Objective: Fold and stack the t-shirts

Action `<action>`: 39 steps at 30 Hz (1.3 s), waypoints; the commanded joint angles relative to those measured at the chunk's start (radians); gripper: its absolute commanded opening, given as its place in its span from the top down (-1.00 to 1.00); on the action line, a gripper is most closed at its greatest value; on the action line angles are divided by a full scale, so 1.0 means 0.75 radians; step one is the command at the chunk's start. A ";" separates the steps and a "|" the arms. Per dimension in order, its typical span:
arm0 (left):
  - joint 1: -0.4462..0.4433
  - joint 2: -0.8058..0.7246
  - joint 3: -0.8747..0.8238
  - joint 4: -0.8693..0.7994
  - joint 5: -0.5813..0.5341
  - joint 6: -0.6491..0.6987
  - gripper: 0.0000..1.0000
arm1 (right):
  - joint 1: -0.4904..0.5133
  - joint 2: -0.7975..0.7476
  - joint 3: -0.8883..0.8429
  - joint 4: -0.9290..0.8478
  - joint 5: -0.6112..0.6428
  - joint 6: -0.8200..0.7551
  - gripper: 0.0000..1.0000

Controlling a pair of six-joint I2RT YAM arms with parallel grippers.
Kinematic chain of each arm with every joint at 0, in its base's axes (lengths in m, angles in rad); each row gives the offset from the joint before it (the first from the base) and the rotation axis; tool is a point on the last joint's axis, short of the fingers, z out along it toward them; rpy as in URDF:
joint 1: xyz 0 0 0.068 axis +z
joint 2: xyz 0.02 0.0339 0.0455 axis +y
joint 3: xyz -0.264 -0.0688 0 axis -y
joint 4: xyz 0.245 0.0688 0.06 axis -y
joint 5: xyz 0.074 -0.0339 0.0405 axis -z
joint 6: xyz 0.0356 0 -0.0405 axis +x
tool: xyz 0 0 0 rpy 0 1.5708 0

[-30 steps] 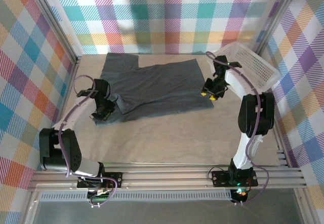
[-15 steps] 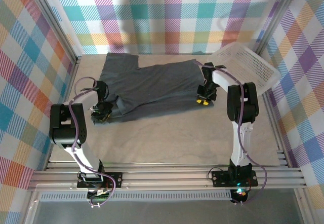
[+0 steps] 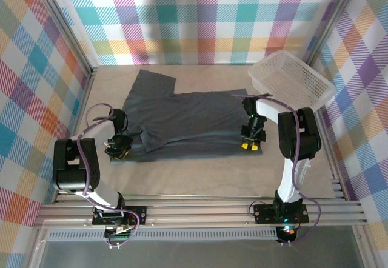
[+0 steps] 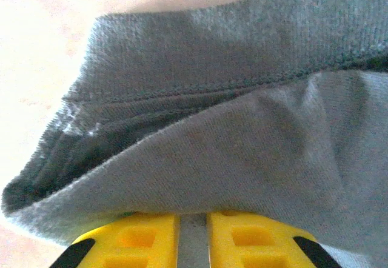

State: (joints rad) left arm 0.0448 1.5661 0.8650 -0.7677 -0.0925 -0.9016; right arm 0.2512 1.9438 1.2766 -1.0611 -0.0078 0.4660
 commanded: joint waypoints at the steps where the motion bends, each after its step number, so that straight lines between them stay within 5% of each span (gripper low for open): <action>1: 0.030 -0.062 -0.007 -0.067 -0.052 -0.001 0.46 | -0.006 -0.038 -0.008 -0.040 0.007 0.029 0.42; 8: -0.141 -0.281 0.150 -0.104 -0.002 -0.069 0.24 | 0.043 -0.283 0.092 0.094 -0.144 0.003 0.03; 15: -0.354 -0.301 -0.089 0.174 0.278 -0.430 0.17 | 0.062 -0.409 -0.002 0.693 -0.824 0.104 -0.12; 26: -0.366 -0.144 -0.134 0.343 0.277 -0.504 0.24 | 0.068 -0.396 -0.013 0.673 -0.853 0.122 -0.08; 39: -0.369 -0.072 -0.027 0.296 0.232 -0.437 0.62 | 0.068 -0.403 -0.048 0.684 -0.859 0.139 -0.04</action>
State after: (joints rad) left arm -0.2249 1.5047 0.8017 -0.5240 0.1074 -1.2556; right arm 0.2989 1.6577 1.2507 -0.5636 -0.6228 0.5652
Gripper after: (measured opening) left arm 0.198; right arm 0.523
